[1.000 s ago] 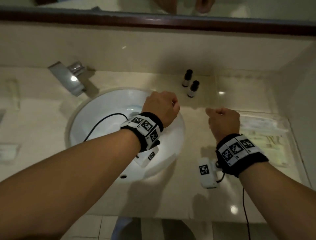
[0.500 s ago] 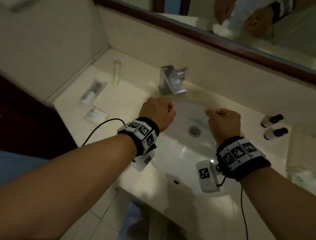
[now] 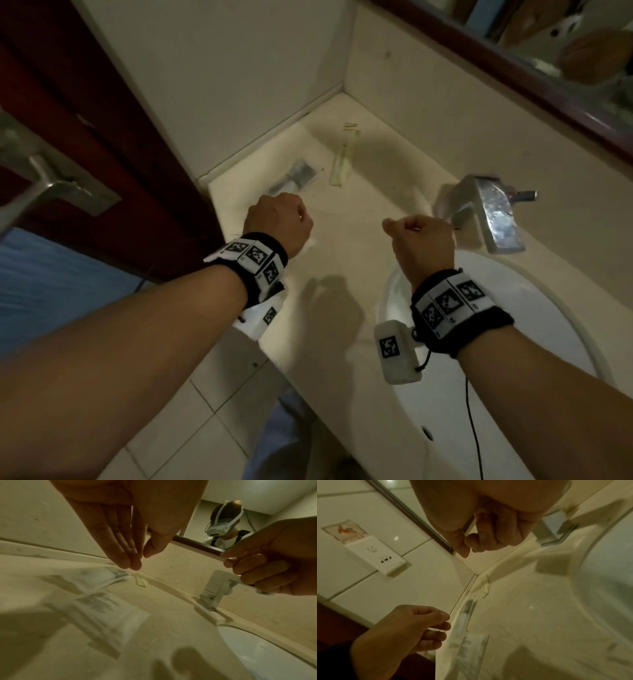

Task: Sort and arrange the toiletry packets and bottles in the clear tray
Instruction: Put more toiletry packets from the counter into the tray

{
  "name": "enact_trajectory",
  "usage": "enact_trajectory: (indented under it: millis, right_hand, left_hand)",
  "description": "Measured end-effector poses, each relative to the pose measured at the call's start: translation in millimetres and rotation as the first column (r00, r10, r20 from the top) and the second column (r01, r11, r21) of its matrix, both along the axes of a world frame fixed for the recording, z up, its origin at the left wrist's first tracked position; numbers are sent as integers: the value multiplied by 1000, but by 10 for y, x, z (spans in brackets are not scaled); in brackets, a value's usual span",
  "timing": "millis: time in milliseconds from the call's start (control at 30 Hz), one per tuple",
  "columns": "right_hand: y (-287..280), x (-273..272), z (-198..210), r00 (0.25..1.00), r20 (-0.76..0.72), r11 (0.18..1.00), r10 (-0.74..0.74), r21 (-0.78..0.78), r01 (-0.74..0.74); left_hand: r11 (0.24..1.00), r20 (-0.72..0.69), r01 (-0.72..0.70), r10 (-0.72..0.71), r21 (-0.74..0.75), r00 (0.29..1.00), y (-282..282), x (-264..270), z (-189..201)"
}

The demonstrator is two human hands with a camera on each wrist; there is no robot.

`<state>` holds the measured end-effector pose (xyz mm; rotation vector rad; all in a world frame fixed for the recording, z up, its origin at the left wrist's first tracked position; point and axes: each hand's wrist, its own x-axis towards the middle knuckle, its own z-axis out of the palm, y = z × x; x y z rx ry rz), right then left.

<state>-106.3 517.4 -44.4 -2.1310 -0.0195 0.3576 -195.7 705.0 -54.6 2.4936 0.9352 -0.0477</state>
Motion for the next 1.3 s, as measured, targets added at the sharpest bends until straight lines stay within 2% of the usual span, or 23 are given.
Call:
enact_trajectory:
  millis: [133, 300, 400, 533, 733, 867, 967, 1100, 1300]
  right_hand:
    - [422, -64, -158, 980, -68, 977, 188, -85, -194]
    - [842, -201, -386, 906, -177, 873, 385, -246, -420]
    - [995, -270, -484, 869, -231, 797, 437, -350, -493]
    - [1102, -289, -561, 840, -220, 694, 495, -481, -535]
    - [1231, -232, -565, 800, -274, 580, 534, -569, -583]
    - [1265, -237, -563, 789, -295, 604, 540, -517, -606]
    - [1215, -251, -587, 797, -308, 641, 520, -476, -602]
    - [1031, -188, -560, 843, -300, 735, 447, -414, -537]
    - [583, -9, -425, 901, -233, 804, 365, -409, -431]
  left_hand:
    - [999, -19, -45, 45, 3, 999, 316, -8, -157]
    - [996, -69, -89, 88, -13, 994, 549, -32, -384]
    - [993, -96, -116, 114, -19, 989, 647, -41, -473]
    - [993, -113, -121, 119, -14, 986, 751, -23, -486]
    - [993, -66, -115, 114, -9, 991, 849, 66, -457]
    - [995, -34, -97, 98, 12, 995, 873, 148, -456]
    - [996, -62, -80, 82, 28, 995, 873, 230, -469]
    - [997, -83, -74, 73, -6, 994, 847, 384, -478]
    - [990, -98, -121, 114, -75, 989, 761, 570, -534]
